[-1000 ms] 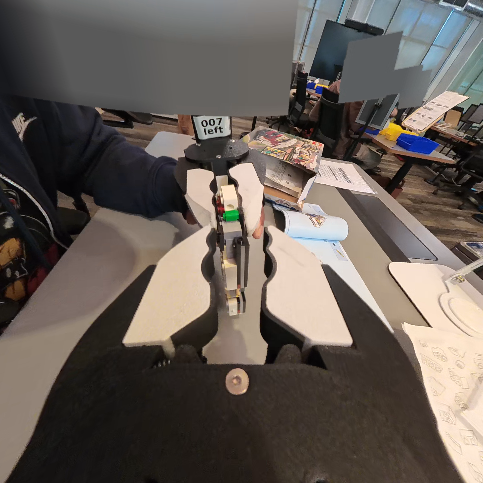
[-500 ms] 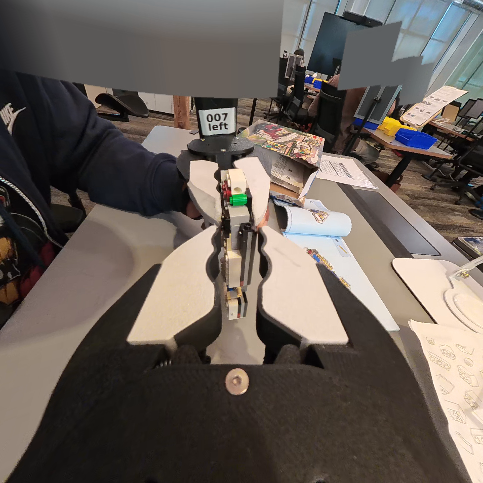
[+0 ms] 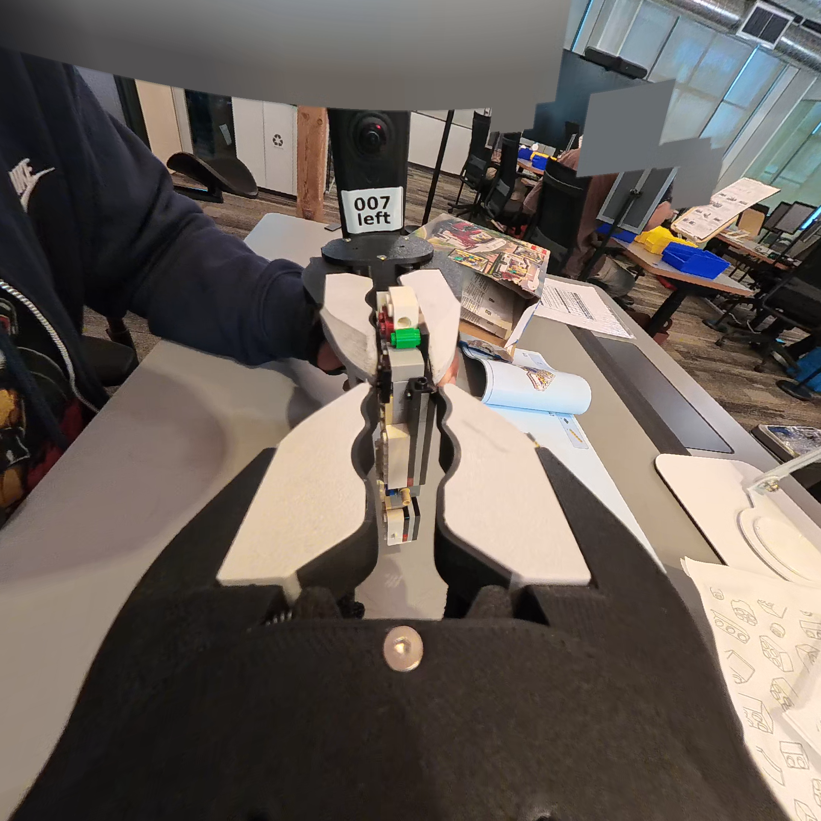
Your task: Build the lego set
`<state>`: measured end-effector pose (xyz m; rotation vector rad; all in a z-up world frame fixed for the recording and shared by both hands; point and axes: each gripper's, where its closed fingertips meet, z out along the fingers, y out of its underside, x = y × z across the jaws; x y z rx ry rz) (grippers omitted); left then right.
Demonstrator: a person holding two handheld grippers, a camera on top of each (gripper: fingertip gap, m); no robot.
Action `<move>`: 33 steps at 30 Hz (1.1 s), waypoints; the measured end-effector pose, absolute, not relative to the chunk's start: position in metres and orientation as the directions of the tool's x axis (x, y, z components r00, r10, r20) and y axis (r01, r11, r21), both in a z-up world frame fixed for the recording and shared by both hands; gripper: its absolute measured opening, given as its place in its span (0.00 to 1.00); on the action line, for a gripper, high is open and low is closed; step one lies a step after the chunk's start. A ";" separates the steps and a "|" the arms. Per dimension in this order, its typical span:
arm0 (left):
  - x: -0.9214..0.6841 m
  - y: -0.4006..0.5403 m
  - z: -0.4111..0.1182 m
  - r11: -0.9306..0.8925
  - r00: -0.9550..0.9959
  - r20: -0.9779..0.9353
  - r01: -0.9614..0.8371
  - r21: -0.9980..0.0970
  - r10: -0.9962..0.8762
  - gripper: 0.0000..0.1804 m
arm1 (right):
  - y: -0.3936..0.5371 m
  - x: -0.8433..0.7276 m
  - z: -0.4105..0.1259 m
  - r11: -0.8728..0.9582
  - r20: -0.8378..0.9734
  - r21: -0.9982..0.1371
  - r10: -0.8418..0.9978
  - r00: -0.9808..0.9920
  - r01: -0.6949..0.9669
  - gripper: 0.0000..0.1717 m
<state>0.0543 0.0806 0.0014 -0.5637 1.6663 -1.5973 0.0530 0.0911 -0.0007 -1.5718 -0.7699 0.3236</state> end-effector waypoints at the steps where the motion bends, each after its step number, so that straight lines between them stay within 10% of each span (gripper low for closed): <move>1: 0.055 0.082 0.002 0.121 -0.621 -0.205 0.175 -0.977 -0.757 0.11 | 0.092 0.054 0.000 0.018 0.234 -0.958 0.629 0.742 0.287 0.15; 33: 0.053 0.088 0.012 0.180 -0.531 -0.290 0.250 -0.951 -0.796 0.10 | 0.097 0.060 0.010 0.045 0.262 -0.958 0.532 0.805 0.282 0.18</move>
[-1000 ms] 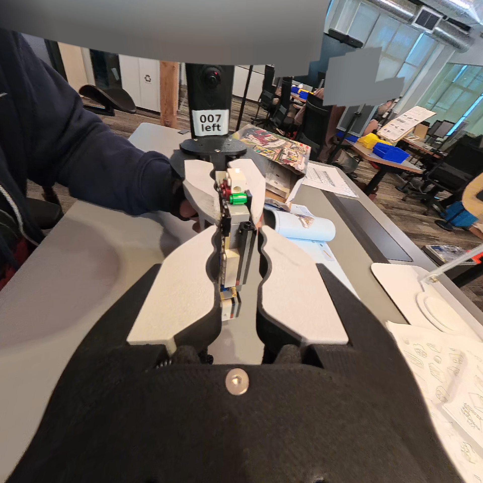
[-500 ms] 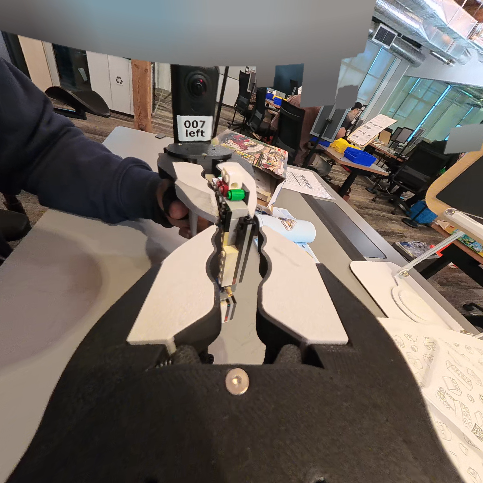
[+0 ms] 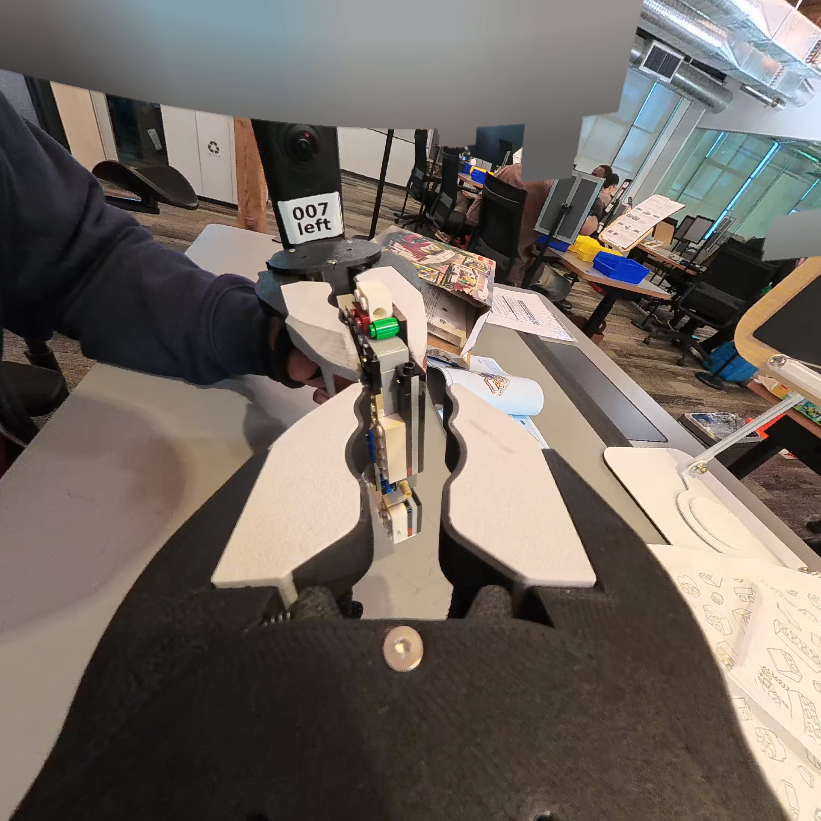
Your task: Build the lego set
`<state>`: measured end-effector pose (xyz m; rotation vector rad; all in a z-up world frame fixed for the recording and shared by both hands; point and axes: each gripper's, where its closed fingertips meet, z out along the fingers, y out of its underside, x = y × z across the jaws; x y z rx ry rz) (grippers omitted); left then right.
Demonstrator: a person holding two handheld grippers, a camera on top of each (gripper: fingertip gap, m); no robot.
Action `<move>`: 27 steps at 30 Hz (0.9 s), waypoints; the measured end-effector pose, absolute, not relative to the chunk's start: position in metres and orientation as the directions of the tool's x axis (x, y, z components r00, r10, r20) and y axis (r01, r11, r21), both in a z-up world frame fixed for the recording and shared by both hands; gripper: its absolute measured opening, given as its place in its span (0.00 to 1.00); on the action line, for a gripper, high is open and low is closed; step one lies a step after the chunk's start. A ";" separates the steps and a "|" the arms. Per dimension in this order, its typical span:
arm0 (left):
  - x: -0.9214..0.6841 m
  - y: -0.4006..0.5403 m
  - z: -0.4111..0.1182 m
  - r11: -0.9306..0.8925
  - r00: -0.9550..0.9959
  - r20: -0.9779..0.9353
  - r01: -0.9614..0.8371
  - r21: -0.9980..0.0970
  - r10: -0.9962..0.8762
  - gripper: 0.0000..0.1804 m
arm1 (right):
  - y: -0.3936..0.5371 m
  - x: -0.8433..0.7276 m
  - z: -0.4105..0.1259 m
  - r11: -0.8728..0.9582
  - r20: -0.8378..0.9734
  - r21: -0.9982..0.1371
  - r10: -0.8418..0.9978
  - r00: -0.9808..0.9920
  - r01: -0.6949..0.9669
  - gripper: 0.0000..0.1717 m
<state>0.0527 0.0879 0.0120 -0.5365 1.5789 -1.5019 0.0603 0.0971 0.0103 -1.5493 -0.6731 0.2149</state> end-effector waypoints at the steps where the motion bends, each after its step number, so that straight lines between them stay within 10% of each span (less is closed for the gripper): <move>1: 0.053 0.088 0.012 0.178 -0.532 -0.287 0.248 -0.952 -0.797 0.10 | 0.097 0.060 0.010 0.044 0.259 -0.959 0.532 0.806 0.279 0.18; 19: 0.073 0.106 -0.009 -0.223 -0.578 0.204 -0.038 -0.974 -0.790 0.10 | 0.108 0.077 -0.011 -0.049 0.145 -0.980 0.495 0.857 0.194 0.23; 27: 0.081 0.125 -0.040 -0.631 -0.487 0.752 -0.425 -0.649 -0.445 0.10 | 0.114 0.089 -0.026 -0.104 0.006 -0.992 0.527 0.850 0.071 0.26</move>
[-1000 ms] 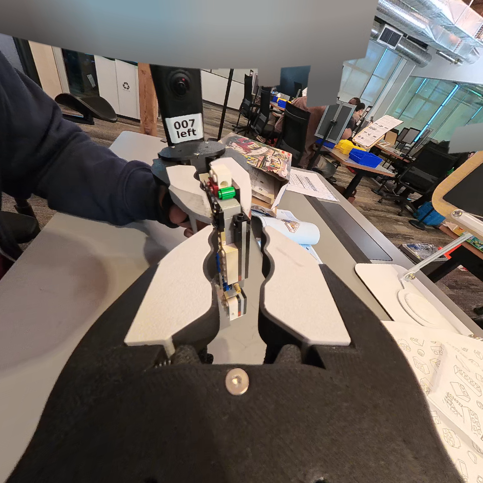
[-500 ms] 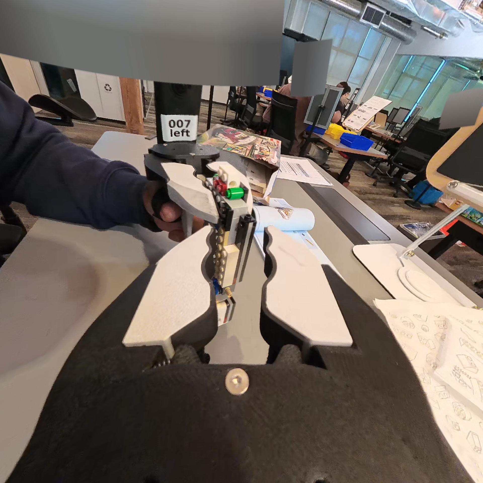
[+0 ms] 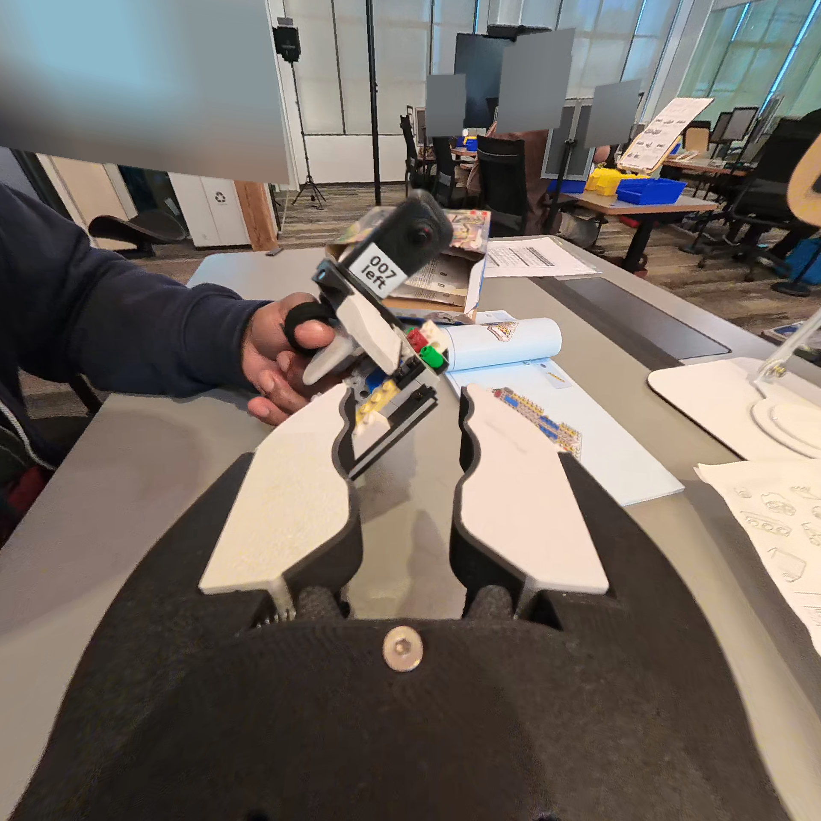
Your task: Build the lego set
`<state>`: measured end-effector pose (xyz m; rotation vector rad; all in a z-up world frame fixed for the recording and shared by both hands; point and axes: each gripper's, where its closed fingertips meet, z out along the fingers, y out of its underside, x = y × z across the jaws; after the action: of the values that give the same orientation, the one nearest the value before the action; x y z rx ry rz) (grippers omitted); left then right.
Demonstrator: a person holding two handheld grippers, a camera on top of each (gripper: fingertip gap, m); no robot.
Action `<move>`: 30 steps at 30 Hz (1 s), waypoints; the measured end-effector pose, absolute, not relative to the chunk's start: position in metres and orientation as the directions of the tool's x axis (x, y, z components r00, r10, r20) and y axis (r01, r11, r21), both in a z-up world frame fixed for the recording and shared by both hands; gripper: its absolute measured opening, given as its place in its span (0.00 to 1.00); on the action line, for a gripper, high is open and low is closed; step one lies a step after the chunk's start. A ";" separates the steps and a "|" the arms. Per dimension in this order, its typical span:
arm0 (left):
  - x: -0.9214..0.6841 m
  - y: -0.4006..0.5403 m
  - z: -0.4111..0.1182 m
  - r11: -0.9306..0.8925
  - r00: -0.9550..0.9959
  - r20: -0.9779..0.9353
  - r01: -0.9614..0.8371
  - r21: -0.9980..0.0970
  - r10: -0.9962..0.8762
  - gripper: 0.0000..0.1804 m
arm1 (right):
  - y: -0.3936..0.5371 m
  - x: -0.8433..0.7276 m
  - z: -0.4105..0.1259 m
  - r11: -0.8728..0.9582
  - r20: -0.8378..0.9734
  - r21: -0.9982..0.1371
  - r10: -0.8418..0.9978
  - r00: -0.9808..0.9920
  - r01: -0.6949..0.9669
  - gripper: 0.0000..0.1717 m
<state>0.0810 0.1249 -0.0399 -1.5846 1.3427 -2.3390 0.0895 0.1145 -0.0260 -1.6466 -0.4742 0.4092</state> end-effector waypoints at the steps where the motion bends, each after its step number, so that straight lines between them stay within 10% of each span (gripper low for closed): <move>1: 0.082 0.127 -0.043 -0.647 -0.472 0.773 -0.440 -0.623 -0.424 0.10 | 0.116 0.091 -0.030 -0.114 -0.007 -0.992 0.529 0.849 0.063 0.26; 20: 0.094 0.199 -0.096 -0.931 -0.002 0.946 -0.180 -0.318 -0.323 0.11 | 0.137 0.092 -0.097 -0.555 -0.318 -0.826 0.311 0.896 -0.101 0.27; 30: 0.091 0.196 -0.088 -0.936 -0.031 0.940 -0.092 -0.340 -0.339 0.11 | 0.149 0.084 -0.127 -0.692 -0.123 -0.717 0.246 0.961 0.085 0.28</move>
<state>0.0910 0.1957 -0.0878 -2.0555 0.4650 -2.0865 0.0839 0.1494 -0.1268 -2.3307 -0.2313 0.2682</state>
